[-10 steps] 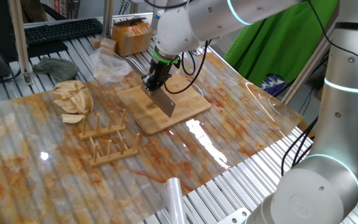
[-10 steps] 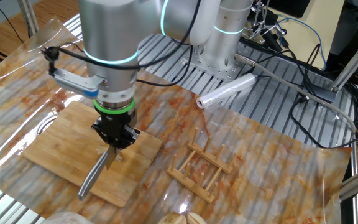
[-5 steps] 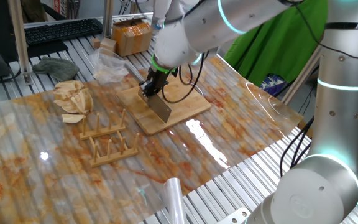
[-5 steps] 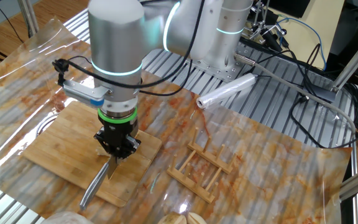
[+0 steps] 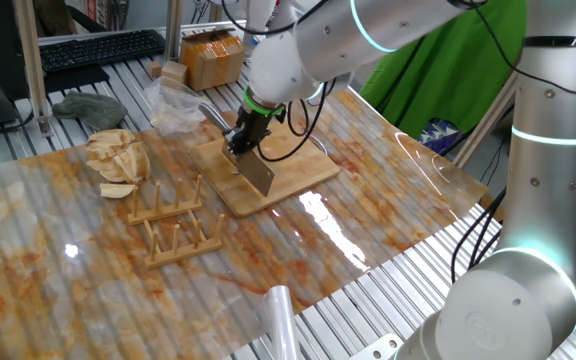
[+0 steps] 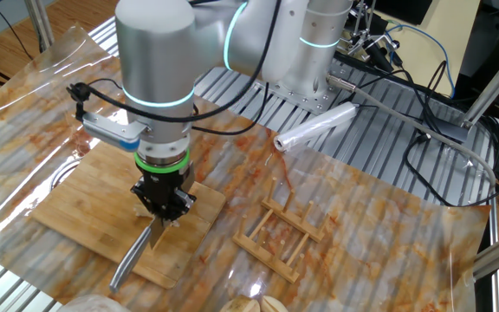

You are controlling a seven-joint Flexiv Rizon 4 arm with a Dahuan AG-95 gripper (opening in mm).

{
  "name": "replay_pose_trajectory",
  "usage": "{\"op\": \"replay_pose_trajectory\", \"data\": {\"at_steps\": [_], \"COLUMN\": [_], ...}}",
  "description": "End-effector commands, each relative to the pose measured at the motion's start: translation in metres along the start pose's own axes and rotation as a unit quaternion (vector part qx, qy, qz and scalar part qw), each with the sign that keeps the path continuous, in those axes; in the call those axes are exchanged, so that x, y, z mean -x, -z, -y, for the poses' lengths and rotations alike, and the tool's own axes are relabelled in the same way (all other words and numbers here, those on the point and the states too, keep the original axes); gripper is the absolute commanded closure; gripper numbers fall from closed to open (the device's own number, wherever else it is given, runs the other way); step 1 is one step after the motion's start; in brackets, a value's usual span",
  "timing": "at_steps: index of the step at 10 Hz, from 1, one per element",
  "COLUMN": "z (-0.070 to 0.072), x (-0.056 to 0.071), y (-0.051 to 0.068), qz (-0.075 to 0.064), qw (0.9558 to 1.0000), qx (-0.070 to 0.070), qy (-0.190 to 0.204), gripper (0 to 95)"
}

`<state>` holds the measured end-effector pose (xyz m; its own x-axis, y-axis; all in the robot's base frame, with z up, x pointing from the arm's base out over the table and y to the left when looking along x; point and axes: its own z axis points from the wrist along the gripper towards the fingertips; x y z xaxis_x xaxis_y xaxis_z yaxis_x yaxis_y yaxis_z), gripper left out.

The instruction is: Slice the lotus root

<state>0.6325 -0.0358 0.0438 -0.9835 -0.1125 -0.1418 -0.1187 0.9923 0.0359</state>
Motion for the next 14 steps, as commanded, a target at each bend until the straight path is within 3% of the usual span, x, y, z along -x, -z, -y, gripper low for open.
{"op": "replay_pose_trajectory", "data": {"at_steps": [1,5,10,14], "z": [0.001,0.005,0.017,0.013], "x": [0.0,-0.002,-0.005,-0.012], "y": [0.01,0.038,0.037,0.027], "qz": [-0.006,-0.012,-0.009,-0.005], "qw": [1.0,0.9999,0.9999,0.9998], "qx": [-0.001,-0.001,0.003,0.0], "qy": [-0.002,-0.001,0.011,0.018], "gripper": [95.0,95.0,95.0,95.0]}}
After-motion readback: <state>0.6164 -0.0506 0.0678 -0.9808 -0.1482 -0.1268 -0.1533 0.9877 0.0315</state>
